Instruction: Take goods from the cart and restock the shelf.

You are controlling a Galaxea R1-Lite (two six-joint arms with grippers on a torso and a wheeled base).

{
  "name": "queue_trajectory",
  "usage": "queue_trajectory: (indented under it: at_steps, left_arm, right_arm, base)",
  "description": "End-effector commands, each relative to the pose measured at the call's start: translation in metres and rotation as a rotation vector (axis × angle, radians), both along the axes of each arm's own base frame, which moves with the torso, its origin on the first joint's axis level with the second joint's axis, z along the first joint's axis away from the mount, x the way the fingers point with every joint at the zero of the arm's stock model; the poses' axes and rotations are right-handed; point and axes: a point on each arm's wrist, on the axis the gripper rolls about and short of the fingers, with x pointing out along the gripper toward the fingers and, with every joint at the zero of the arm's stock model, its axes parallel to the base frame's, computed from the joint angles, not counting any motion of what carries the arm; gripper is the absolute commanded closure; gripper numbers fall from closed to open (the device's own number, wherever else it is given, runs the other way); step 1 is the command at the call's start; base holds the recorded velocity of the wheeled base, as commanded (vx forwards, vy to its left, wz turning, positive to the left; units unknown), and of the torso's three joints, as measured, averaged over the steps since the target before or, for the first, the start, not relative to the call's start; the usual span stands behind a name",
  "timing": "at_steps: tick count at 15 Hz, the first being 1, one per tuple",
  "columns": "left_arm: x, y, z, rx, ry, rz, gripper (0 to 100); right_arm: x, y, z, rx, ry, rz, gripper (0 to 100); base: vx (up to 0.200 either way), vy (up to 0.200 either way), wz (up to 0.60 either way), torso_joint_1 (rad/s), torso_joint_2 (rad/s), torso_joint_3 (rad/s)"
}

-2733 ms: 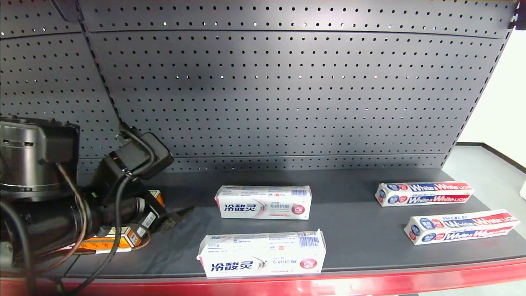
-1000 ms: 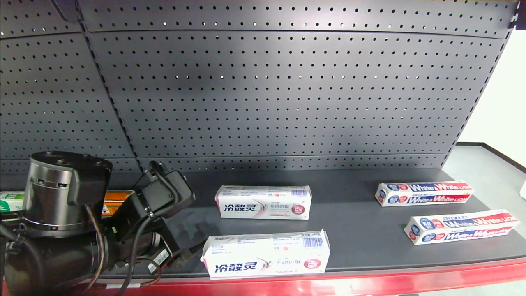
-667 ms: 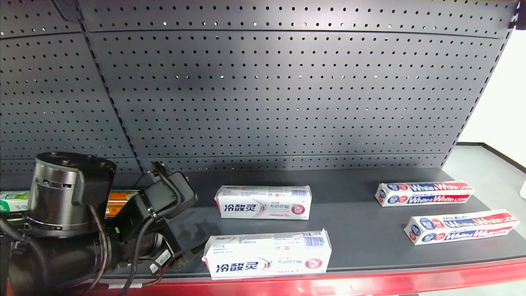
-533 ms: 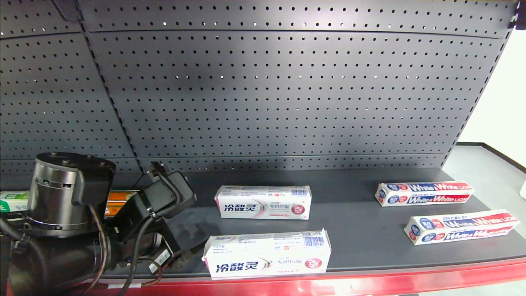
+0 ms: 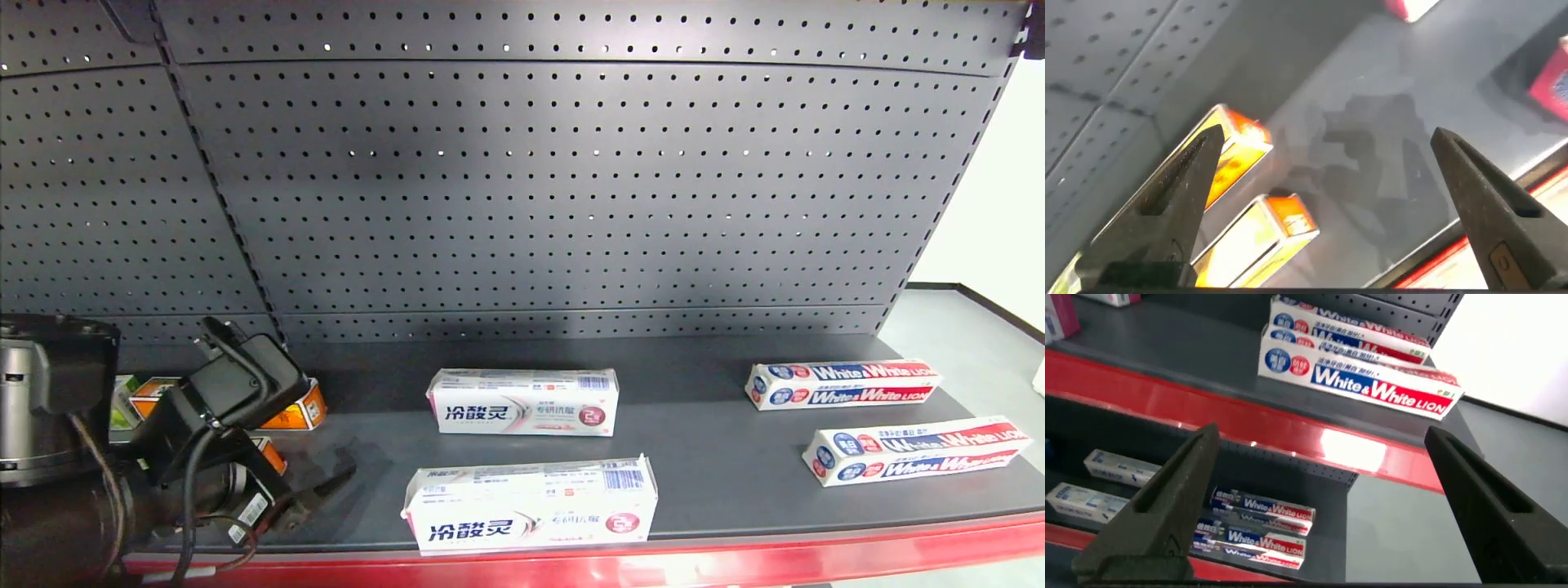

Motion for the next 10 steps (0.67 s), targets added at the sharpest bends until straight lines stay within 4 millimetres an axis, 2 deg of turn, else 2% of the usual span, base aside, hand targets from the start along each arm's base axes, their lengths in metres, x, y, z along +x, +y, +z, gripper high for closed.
queue_trajectory:
  at_steps: [1,2,4,5,6,8,9,10]
  left_arm:
    - [0.004,0.0,0.011,-0.013,-0.041,0.006,0]
    - [0.012,-0.003,0.012,-0.01,-0.037,0.007,0]
    - [0.017,-0.005,0.009,-0.012,-0.044,0.005,0]
    - [0.016,-0.004,0.006,-0.008,-0.038,0.004,0]
    - [0.016,-0.004,0.006,-0.007,-0.036,0.004,0]
    - [0.014,-0.003,-0.001,0.001,-0.013,0.004,0]
    - [0.014,-0.004,-0.001,0.001,-0.011,0.002,0]
    - [0.017,-0.005,-0.001,0.003,-0.009,0.0,0]
  right_arm:
    - [0.061,0.008,0.072,-0.079,0.171,0.075,0]
    - [0.087,0.016,0.079,-0.124,0.205,0.154,0]
    - [0.13,0.036,0.078,-0.136,0.243,0.243,0]
    - [0.143,0.042,0.074,-0.14,0.268,0.258,0]
    - [0.145,0.043,0.073,-0.141,0.275,0.259,0]
    - [0.17,0.061,0.075,-0.158,0.315,0.317,0]
    - [0.172,0.062,0.076,-0.158,0.316,0.318,0]
    - [0.185,0.074,0.079,-0.167,0.323,0.357,0]
  base:
    - [0.0,0.0,0.0,0.0,0.0,0.0]
    - [0.0,0.0,0.0,0.0,0.0,0.0]
    - [0.0,0.0,0.0,0.0,0.0,0.0]
    - [0.0,0.0,0.0,0.0,0.0,0.0]
    - [0.0,0.0,0.0,0.0,0.0,0.0]
    - [0.0,0.0,0.0,0.0,0.0,0.0]
    - [0.0,0.0,0.0,0.0,0.0,0.0]
    - [0.0,0.0,0.0,0.0,0.0,0.0]
